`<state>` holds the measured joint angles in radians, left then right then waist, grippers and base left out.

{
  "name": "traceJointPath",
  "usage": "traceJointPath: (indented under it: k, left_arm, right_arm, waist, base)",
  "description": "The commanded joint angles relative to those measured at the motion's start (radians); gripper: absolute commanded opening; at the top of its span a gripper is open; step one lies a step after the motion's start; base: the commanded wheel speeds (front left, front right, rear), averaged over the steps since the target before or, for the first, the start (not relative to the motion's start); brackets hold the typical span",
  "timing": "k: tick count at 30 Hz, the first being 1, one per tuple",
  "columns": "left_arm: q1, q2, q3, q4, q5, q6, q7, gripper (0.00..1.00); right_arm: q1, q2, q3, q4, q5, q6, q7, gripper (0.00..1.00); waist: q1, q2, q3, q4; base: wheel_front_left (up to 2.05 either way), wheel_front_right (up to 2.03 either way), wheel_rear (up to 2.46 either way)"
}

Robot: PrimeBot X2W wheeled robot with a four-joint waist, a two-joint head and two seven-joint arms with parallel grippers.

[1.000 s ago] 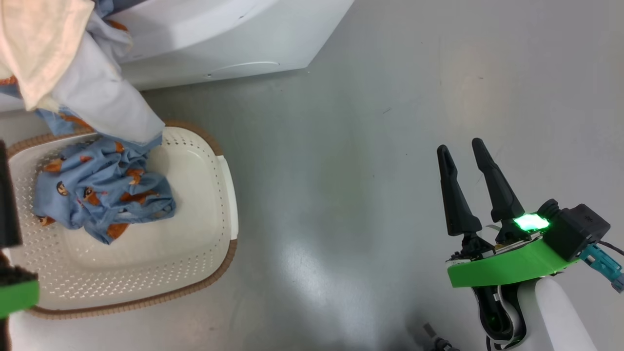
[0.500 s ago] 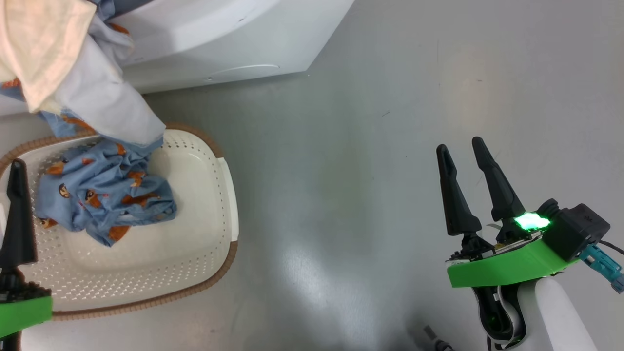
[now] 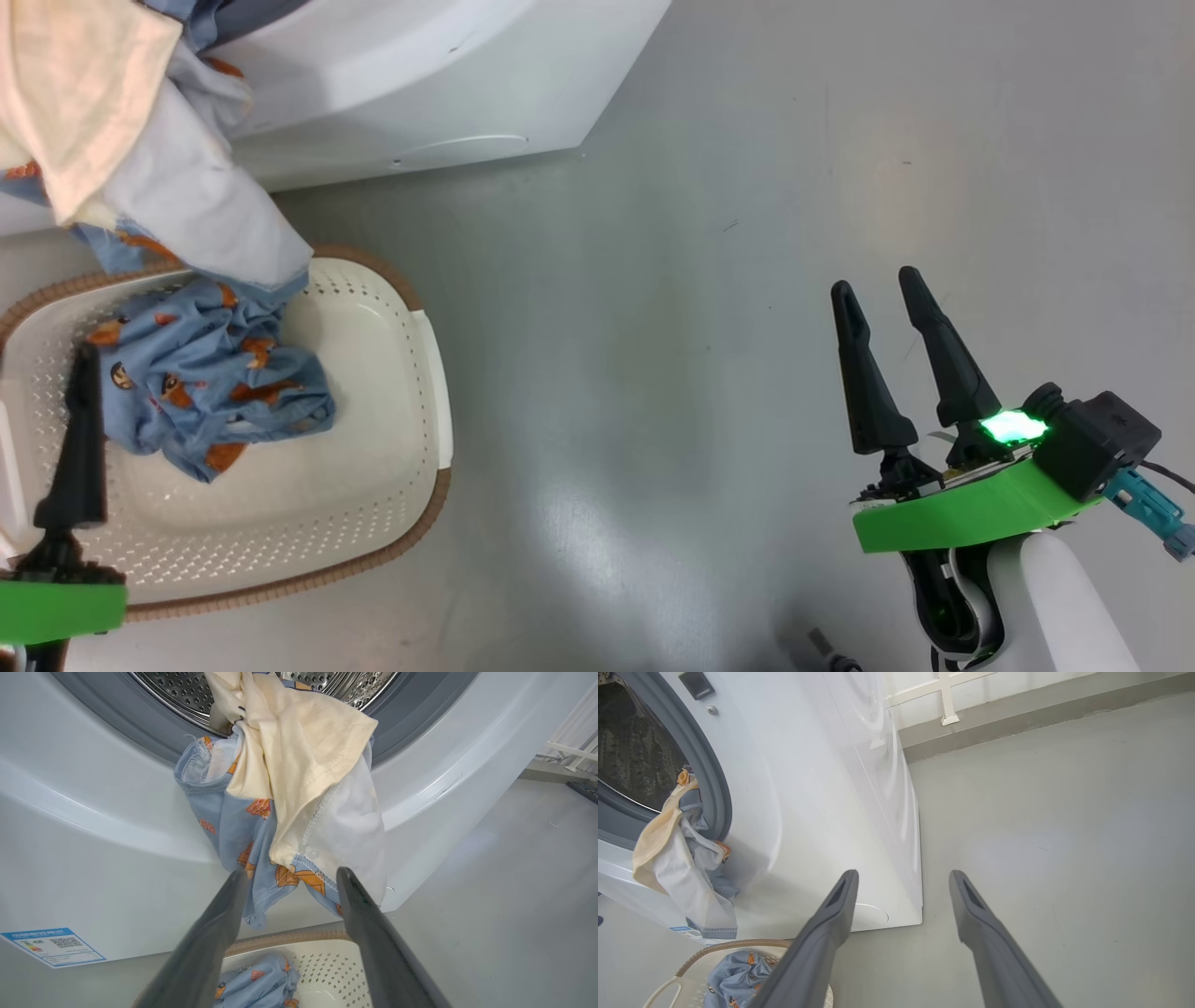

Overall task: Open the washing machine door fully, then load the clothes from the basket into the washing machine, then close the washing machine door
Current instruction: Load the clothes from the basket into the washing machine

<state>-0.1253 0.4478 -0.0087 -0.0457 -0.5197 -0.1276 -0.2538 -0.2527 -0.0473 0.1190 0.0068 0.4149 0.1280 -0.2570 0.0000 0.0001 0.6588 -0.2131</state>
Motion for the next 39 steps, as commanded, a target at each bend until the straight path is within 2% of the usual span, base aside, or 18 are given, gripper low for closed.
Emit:
traceJointPath:
  k: [1, 13, 26, 39]
  left_arm:
    - [-0.004, 0.044, 0.025, 0.001, -0.001, -0.003, -0.008, 1.0]
    - [-0.212, 0.116, -0.157, 0.231, -0.074, -0.003, -0.008, 1.0]
    - [-0.482, 0.125, -0.322, 0.498, -0.213, -0.003, -0.008, 1.0]
    - [-0.67, 0.118, -0.44, 0.69, -0.301, -0.003, -0.007, 1.0]
  right_arm:
    - [0.01, -0.003, 0.026, -0.018, -0.001, 0.003, -0.005, 1.0]
    - [0.003, -0.003, 0.033, -0.014, 0.007, 0.003, -0.005, 1.0]
    - [0.009, -0.003, 0.034, -0.023, 0.022, 0.003, -0.005, 1.0]
    - [0.008, -0.003, 0.032, -0.025, 0.025, 0.003, -0.005, 1.0]
  waist:
    - [0.0, -0.0001, -0.001, -0.001]
    - [0.0, -0.0001, 0.006, -0.014]
    - [0.0, -0.0001, 0.018, -0.036]
    - [0.0, -0.0001, 0.029, -0.042]
  base:
    - [0.0, 0.0, 0.0]
    - [0.0, 0.0, 0.0]
    - [0.0, 0.0, 0.0]
    - [0.0, 0.0, 0.0]
